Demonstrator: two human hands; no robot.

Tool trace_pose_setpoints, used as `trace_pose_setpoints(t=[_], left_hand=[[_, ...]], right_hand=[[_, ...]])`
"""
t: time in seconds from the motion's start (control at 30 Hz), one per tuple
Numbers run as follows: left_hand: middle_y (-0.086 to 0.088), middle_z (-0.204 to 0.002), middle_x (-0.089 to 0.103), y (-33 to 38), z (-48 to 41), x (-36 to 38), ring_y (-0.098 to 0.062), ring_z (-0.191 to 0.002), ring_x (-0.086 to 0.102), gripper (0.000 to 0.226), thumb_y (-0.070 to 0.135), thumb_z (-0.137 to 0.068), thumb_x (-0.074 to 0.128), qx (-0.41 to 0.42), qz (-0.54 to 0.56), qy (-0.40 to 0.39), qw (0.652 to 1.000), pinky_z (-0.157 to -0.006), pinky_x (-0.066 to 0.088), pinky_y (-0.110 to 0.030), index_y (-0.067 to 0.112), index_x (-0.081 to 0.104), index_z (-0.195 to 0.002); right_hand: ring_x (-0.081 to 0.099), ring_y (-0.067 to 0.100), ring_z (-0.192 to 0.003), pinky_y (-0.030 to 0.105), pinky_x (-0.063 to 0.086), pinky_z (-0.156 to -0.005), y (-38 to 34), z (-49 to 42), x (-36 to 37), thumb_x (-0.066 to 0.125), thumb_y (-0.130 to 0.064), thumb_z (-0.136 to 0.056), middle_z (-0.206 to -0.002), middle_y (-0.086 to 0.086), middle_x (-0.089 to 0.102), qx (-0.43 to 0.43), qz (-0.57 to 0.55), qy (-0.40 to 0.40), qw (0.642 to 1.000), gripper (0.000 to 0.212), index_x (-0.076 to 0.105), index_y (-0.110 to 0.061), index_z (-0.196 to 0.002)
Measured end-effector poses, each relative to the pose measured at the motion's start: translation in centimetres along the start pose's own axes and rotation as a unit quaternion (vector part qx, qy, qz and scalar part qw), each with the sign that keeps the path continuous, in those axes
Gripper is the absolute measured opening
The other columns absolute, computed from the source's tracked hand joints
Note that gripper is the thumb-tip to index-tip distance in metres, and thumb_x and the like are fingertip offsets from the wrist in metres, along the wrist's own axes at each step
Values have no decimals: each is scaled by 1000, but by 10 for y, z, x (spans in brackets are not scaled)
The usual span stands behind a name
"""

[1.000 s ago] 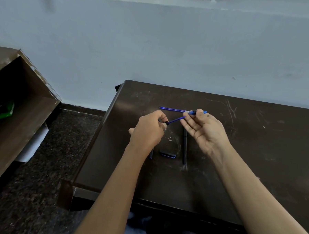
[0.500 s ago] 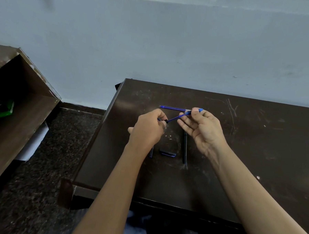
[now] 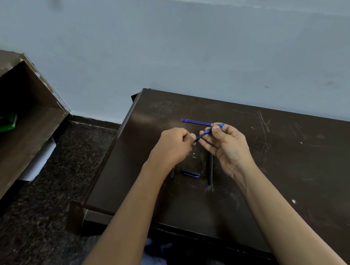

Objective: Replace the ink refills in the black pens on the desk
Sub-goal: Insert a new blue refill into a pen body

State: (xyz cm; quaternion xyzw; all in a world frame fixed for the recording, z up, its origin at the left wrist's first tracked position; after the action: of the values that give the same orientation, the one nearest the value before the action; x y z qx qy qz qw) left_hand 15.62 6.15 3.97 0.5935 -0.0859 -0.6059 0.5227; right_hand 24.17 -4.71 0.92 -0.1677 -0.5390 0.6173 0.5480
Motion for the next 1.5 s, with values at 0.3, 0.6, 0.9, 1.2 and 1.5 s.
trace_pose_setpoints(t=[0.3, 0.6, 0.9, 1.2, 1.5], left_hand=[[-11, -93, 71, 4, 2, 0, -17, -79, 62, 32, 25, -98, 40, 11, -15, -13, 1000, -74, 50, -33, 10, 63, -84], [0, -87, 72, 4, 2, 3, -3, -61, 57, 30, 36, -98, 43, 8, -15, -22, 1000, -57, 41, -14, 17, 66, -94], [-3, -99, 68, 3, 3, 3, -9, -79, 59, 14, 22, -96, 46, 3, -26, -33, 999, -61, 42, -18, 19, 60, -91], [-5, -103, 70, 3, 3, 5, -10, -82, 58, 37, 33, -101, 34, -21, -9, -40, 999, -67, 42, -22, 12, 65, -102], [0, -84, 67, 3, 4, 2, -4, -64, 61, 16, 35, -93, 54, 17, -19, -20, 999, -54, 39, -14, 19, 53, -90]], right_hand=[[70, 14, -63, 37, 60, -78, 3, 4, 9, 50, -5, -96, -85, 9, 66, 17, 31, -38, 999, 9, 59, -5, -97], [71, 13, -69, 31, 60, -73, 2, 4, 8, 50, -5, -96, -86, 9, 68, 25, 25, -38, 999, 10, 60, -7, -95], [69, 11, -68, 34, 58, -81, -1, 4, 5, 55, -7, -93, -81, 5, 68, 25, 25, -21, 999, 8, 62, -6, -97], [69, 12, -69, 33, 58, -82, 0, 4, 6, 56, -8, -93, -83, 6, 68, 20, 34, -21, 999, 9, 61, -4, -99], [69, 9, -65, 27, 59, -72, 0, 6, 8, 56, -7, -93, -86, 7, 68, 17, 47, -26, 998, 7, 62, -5, -93]])
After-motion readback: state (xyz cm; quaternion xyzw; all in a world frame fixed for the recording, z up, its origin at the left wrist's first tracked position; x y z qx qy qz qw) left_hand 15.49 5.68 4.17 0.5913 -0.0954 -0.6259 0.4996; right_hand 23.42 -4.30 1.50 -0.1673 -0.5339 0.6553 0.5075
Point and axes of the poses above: each hand's wrist, its own z-axis away from the middle knuckle, its own x-axis out of the palm, y = z × x, the point moved 7 cm from there along -z, towards the middle knuckle
